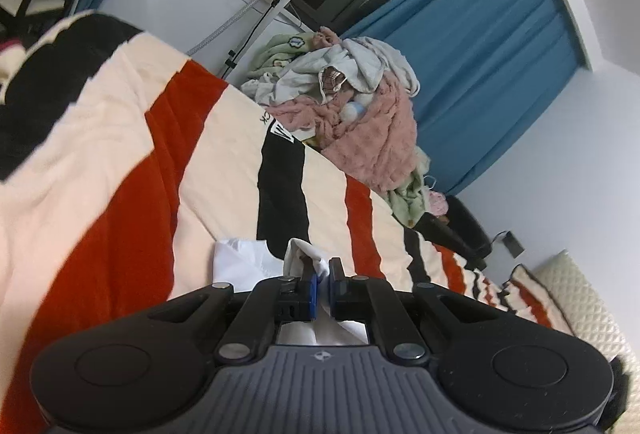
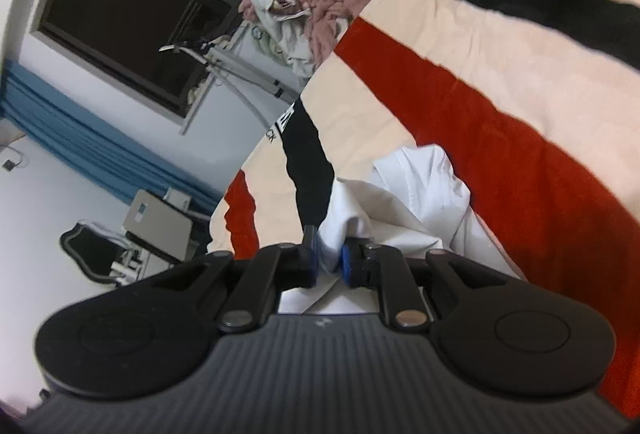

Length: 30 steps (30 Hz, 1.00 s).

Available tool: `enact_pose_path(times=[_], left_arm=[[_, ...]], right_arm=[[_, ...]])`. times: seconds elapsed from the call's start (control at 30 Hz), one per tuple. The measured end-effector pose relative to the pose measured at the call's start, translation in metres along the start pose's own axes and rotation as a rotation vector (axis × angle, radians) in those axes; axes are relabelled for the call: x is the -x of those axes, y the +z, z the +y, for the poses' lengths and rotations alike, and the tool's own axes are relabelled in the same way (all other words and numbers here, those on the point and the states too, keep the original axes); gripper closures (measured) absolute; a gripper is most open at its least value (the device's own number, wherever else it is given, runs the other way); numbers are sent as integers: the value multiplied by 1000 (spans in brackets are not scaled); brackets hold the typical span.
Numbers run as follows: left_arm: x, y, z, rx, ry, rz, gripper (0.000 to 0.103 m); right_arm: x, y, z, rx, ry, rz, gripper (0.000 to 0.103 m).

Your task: Fold clothes

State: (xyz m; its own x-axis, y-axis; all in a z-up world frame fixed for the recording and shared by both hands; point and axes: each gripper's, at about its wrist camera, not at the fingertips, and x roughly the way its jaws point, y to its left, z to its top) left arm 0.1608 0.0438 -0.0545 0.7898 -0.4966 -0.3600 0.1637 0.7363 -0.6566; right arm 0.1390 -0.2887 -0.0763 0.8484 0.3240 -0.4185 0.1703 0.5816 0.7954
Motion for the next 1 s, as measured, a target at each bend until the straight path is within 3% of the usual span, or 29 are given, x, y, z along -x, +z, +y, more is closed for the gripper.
enact_pose_path(times=[0.1,0.3,0.33,0.37,0.4,0.43,0.53,0.63,0.8,0.97,1.0], left_arm=[[-6,-5,4,-26,-10,-19,97],[-26,-2,-5,-143,42,-15,92],[-27,-3,-3,-141,40,-6,76],[-28,-4,-1,-137,33,2,51],[-27,-5,1,-132,25,5,41],[-24,-6,1,-140,35,-1,32],[-14,-8,0,-160,46,-13,28],[-5,-12,-2,-183,65,-20,23],[-8,-21,1,-201,113,16,23],[-17,-32,6,-219,164,60,24],[-19,-34,7,-223,175,69,24]], right_arm=[[-4,-10,-18,-20,17,18,87],[-19,3,-22,-56,60,-6,86],[-24,4,-24,-62,59,6,83],[-30,3,-27,-81,55,31,79],[-33,2,-29,-95,56,57,70],[-34,1,-28,-98,71,80,56],[-26,-4,-17,-63,117,107,28],[-5,-6,-1,18,139,77,27],[17,-9,13,239,-33,-43,28],[-16,-13,-5,217,-133,37,41],[-21,-14,-8,207,-140,49,50]])
